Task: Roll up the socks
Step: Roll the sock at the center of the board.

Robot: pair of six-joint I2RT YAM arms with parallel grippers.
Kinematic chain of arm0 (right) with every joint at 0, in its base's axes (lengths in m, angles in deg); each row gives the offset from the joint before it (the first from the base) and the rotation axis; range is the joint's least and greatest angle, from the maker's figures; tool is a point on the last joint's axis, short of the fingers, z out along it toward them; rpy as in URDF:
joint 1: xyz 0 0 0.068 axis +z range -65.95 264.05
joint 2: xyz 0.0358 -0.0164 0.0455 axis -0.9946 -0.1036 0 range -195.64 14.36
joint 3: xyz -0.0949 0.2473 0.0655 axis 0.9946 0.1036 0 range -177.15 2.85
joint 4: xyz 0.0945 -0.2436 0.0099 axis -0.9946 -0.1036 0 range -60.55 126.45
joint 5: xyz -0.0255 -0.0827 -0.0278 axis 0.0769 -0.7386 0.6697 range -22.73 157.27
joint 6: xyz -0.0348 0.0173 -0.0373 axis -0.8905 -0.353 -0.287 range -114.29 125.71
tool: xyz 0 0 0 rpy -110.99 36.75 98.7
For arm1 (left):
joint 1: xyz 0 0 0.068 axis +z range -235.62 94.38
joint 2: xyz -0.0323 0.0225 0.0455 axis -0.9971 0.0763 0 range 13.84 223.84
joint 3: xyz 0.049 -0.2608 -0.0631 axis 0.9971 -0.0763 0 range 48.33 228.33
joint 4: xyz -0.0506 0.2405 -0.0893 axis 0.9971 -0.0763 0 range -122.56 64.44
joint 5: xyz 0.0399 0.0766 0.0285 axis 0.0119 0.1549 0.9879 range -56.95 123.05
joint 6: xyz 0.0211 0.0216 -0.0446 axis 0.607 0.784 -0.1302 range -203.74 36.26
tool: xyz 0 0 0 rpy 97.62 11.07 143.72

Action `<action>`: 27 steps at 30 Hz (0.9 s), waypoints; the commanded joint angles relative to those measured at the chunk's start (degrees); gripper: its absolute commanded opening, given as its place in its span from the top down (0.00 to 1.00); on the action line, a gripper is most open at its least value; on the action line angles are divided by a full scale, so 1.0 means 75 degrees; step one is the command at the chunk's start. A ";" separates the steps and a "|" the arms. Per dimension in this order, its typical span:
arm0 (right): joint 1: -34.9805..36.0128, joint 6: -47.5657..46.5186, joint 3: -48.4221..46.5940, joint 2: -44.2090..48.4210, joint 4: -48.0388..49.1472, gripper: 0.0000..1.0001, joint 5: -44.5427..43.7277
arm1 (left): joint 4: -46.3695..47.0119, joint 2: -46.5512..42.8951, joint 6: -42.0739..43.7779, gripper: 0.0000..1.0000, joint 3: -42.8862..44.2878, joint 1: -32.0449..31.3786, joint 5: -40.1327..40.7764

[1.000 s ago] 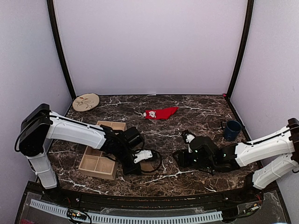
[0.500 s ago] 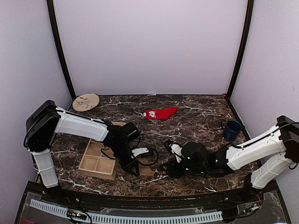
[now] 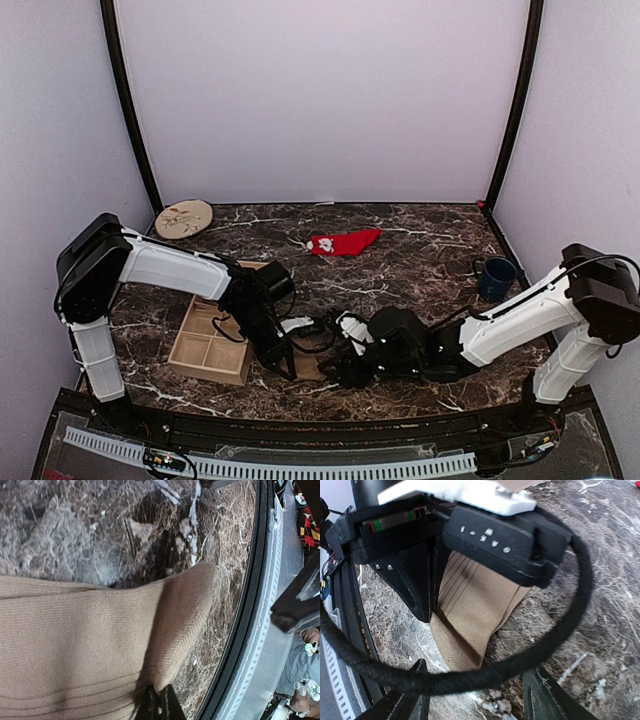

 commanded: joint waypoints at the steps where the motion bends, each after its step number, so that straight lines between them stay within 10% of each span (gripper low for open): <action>1: 0.0086 -0.0235 -0.0256 -0.0498 0.0716 0.40 0.0430 | -0.0407 0.0053 -0.0043 1.00 -0.0061 0.0095 -0.0307; 27: 0.0166 -0.0811 -0.0742 -0.1693 0.1536 0.39 0.1357 | -0.0496 0.0310 -0.0064 1.00 -0.0302 0.0652 -0.1161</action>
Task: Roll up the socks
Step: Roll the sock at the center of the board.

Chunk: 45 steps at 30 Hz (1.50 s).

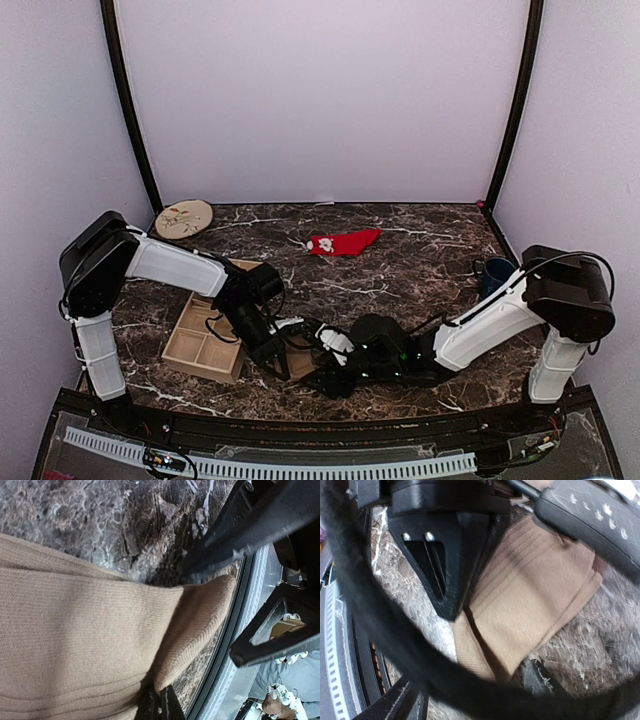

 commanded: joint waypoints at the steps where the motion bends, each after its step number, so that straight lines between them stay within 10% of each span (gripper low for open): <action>1: 0.0122 -0.0257 -0.0326 -0.0203 0.0280 0.40 0.0163 | -0.0324 0.0058 0.0082 1.00 -0.0048 0.0078 -0.0226; 19: 0.0136 -0.0555 -0.0406 -0.0660 0.0316 0.54 0.0422 | -0.0347 0.0114 0.0100 1.00 -0.0079 0.0223 -0.0387; 38: 0.0063 -0.0794 -0.0691 -0.0929 0.0115 0.97 0.0622 | -0.0348 0.0266 0.0040 1.00 -0.0031 0.0287 -0.0479; 45: -0.0123 -0.0461 -0.0745 -0.1006 0.0002 1.00 0.0851 | -0.0127 0.0044 -0.0254 0.83 -0.0114 0.0364 -0.0354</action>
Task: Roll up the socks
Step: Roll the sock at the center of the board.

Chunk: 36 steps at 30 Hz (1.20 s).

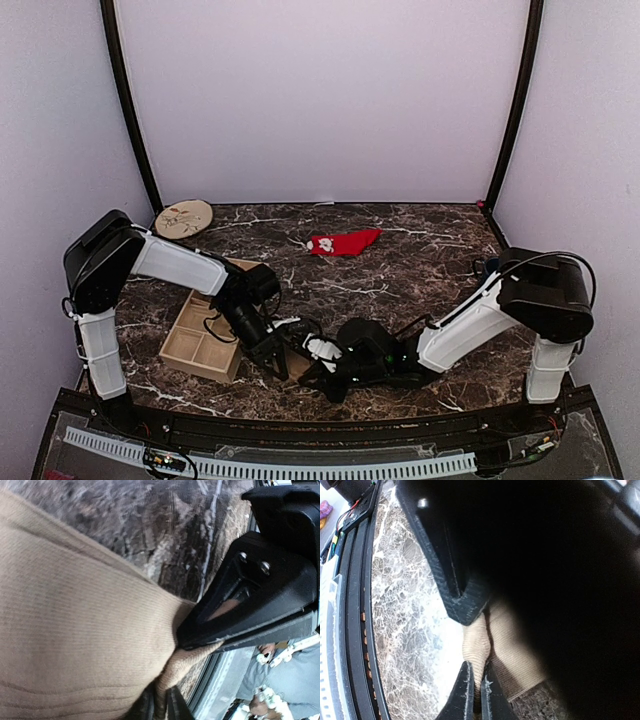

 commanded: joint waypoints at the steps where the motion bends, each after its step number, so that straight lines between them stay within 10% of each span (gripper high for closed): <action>1: -0.0143 0.0314 -0.0149 -0.0113 -0.0033 1.00 0.0247 | 0.0026 -0.0272 -0.0231 0.79 -0.0138 0.0106 0.0117; 8: -0.0307 0.0832 -0.0033 0.0067 -0.0171 1.00 0.0281 | 0.0424 -0.0787 -0.0698 0.64 -0.0314 0.0139 0.0274; 36: -0.0213 0.2408 0.0337 0.0948 -0.1484 1.00 0.0286 | 0.2099 -0.1953 -0.1483 0.62 -0.0952 0.0073 0.1184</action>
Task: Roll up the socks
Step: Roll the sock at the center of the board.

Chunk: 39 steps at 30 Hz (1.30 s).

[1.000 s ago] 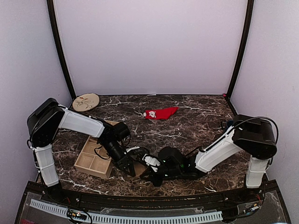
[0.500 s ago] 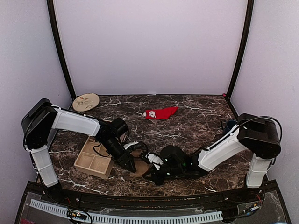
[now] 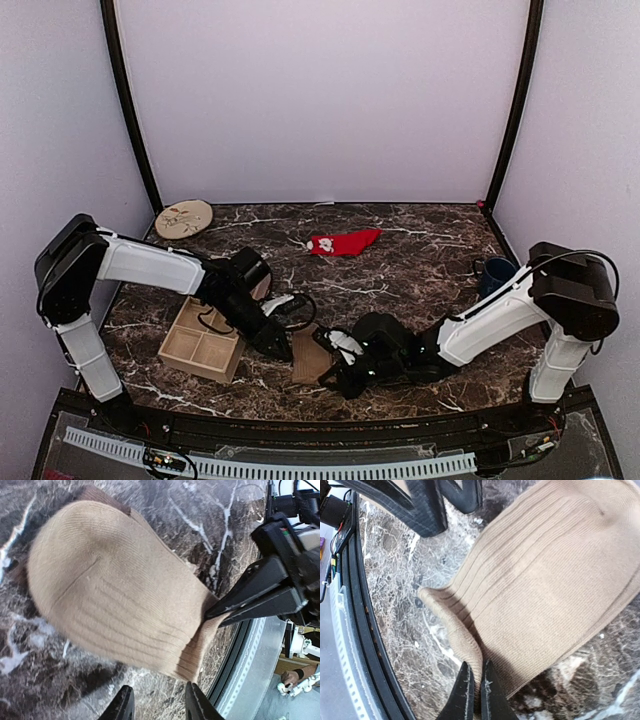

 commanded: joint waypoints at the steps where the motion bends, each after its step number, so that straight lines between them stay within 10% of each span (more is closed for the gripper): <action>1: 0.0041 0.0476 -0.0366 -0.0162 -0.0282 1.00 0.0403 | 0.0781 -0.0951 -0.0267 0.62 -0.0559 -0.0033 0.0241; 21: -0.0715 0.2173 -0.0976 -0.0319 -0.1369 1.00 0.2159 | 0.3412 -0.2893 -0.0174 0.62 -0.2650 -0.2217 0.4040; 39: -0.1227 0.3443 -0.0904 -0.0793 -0.0674 1.00 0.3821 | 0.5631 -0.4276 0.3516 0.66 -0.4621 -0.3755 0.4395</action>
